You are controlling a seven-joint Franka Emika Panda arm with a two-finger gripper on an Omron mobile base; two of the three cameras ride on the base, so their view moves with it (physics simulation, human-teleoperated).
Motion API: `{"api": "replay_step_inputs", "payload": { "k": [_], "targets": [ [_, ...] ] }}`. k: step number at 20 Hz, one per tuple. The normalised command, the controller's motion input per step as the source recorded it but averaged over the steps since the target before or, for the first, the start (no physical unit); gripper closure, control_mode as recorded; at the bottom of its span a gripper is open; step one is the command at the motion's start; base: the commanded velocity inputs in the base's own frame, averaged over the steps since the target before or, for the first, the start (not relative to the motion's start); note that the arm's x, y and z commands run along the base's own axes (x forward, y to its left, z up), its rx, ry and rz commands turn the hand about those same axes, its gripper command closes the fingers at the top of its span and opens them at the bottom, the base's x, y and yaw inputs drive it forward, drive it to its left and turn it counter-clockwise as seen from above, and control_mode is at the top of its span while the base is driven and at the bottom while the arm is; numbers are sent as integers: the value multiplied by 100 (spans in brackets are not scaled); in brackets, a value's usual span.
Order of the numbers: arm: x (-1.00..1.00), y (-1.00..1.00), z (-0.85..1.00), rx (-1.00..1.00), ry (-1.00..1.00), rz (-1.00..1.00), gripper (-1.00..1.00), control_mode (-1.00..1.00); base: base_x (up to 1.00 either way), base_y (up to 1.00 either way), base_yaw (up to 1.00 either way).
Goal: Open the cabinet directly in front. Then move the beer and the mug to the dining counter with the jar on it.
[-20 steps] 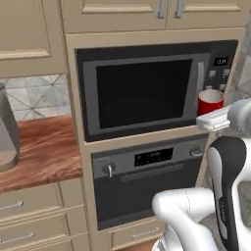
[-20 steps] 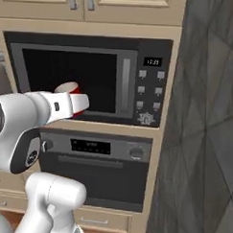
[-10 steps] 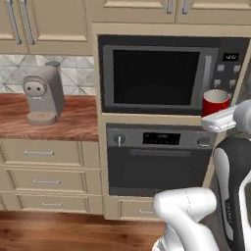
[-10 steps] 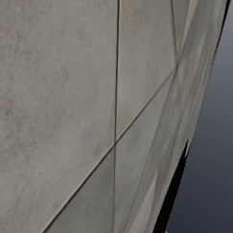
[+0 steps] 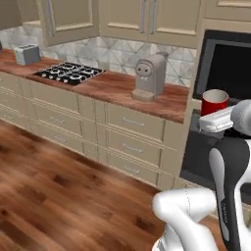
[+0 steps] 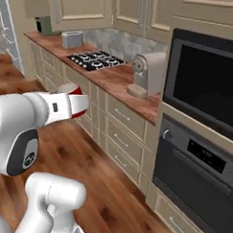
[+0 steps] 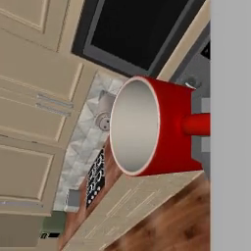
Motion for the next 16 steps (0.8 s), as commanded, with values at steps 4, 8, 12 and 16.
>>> {"api": "replay_step_inputs", "payload": {
  "k": [4, 8, 12, 16],
  "targets": [
    [0, 0, 0, 0, 0, 0, 100, 100, -22, 0, 93],
    [0, 0, 0, 0, 0, 0, 100, 100, -18, 0, 94],
    [0, 0, 0, 0, 0, 0, 100, 100, -17, 0, 66],
    [0, 0, 0, 0, 0, 0, 100, 100, 1, 0, 3]
  ]
}}
